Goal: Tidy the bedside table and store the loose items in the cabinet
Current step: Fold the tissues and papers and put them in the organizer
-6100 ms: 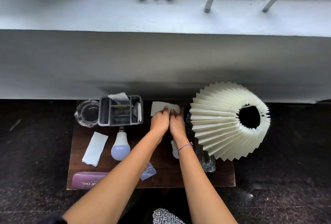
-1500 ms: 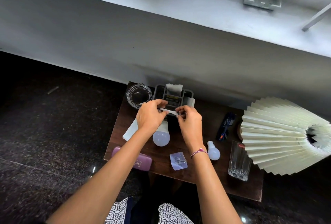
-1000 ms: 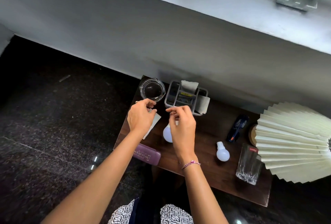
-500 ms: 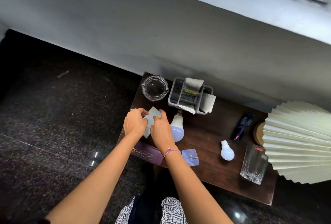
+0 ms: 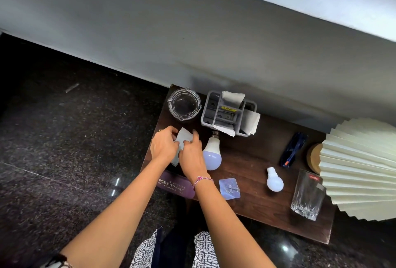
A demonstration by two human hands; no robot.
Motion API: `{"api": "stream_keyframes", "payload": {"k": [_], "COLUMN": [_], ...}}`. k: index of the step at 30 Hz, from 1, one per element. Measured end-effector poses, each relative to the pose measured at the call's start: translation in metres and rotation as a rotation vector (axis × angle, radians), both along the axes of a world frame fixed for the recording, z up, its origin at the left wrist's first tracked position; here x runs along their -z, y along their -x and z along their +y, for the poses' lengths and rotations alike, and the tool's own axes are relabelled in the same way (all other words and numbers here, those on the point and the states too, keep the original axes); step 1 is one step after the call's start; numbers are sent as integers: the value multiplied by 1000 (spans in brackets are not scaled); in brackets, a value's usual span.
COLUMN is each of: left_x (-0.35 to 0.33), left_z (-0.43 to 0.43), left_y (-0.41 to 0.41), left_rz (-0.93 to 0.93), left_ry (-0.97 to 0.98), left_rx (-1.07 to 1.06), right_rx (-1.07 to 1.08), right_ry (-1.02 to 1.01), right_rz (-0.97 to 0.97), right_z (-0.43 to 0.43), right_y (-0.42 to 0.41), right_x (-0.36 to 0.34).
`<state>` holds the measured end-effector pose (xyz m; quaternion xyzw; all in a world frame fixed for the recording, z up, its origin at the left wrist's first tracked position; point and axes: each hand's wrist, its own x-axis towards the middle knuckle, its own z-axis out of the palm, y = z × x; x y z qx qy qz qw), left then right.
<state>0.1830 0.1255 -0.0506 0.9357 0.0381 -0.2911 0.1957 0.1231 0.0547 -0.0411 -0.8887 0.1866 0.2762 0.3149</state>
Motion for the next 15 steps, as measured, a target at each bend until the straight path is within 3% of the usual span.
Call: {"api": "stream_keyframes", "payload": {"k": [10, 15], "left_x": [-8, -29], "left_z": [-8, -19], "left_y": [-2, 2], "left_rz": [53, -18], "left_ry": [-63, -39], "left_rx": [-60, -130], "right_rx": [86, 428], "right_ry": [-115, -238], "right_rz": [-101, -195], "right_z": [-12, -14], "right_y": [-3, 5], "right_x": [-3, -26]}}
